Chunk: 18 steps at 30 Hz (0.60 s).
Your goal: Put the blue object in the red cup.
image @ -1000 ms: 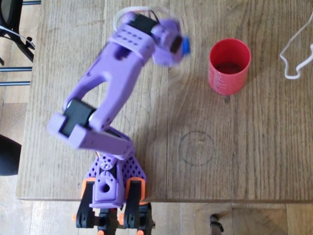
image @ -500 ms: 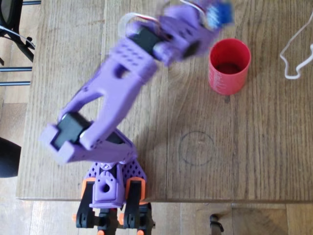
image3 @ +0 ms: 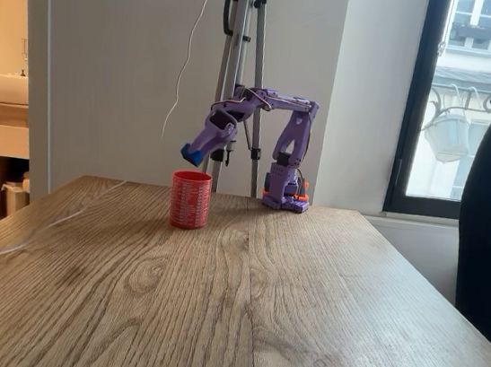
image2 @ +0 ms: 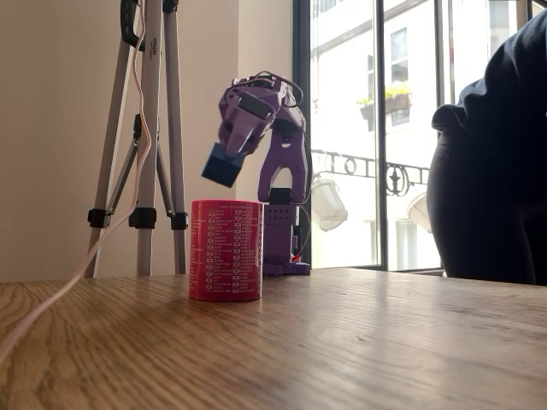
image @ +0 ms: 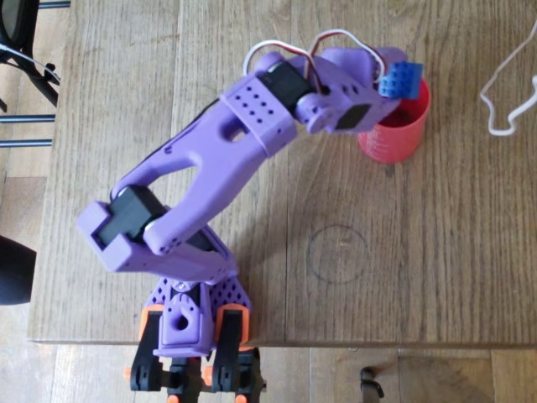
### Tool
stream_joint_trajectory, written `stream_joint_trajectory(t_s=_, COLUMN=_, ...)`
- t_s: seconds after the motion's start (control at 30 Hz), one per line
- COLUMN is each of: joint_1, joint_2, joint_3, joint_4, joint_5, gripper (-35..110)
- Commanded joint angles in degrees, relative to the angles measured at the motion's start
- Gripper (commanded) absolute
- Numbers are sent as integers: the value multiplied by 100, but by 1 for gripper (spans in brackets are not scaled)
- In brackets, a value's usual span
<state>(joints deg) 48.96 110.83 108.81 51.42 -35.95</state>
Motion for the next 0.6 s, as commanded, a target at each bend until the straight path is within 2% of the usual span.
stream_joint_trajectory(t_s=0.0, joint_1=-158, joint_2=650, joint_3=-167, joint_4=202, joint_5=44, gripper=0)
stream_joint_trajectory(t_s=0.3, joint_1=-167, joint_2=580, joint_3=-105, joint_4=176, joint_5=-18, gripper=2)
stream_joint_trajectory(t_s=0.33, joint_1=-149, joint_2=580, joint_3=-105, joint_4=229, joint_5=-9, gripper=27)
stream_joint_trajectory(t_s=0.37, joint_1=-123, joint_2=598, joint_3=-70, joint_4=255, joint_5=-18, gripper=62)
stream_joint_trajectory(t_s=0.4, joint_1=-105, joint_2=606, joint_3=-35, joint_4=149, joint_5=-18, gripper=73)
stream_joint_trajectory(t_s=0.43, joint_1=-105, joint_2=615, joint_3=-26, joint_4=149, joint_5=-35, gripper=78)
stream_joint_trajectory(t_s=0.57, joint_1=-149, joint_2=659, joint_3=-18, joint_4=264, joint_5=-185, gripper=80)
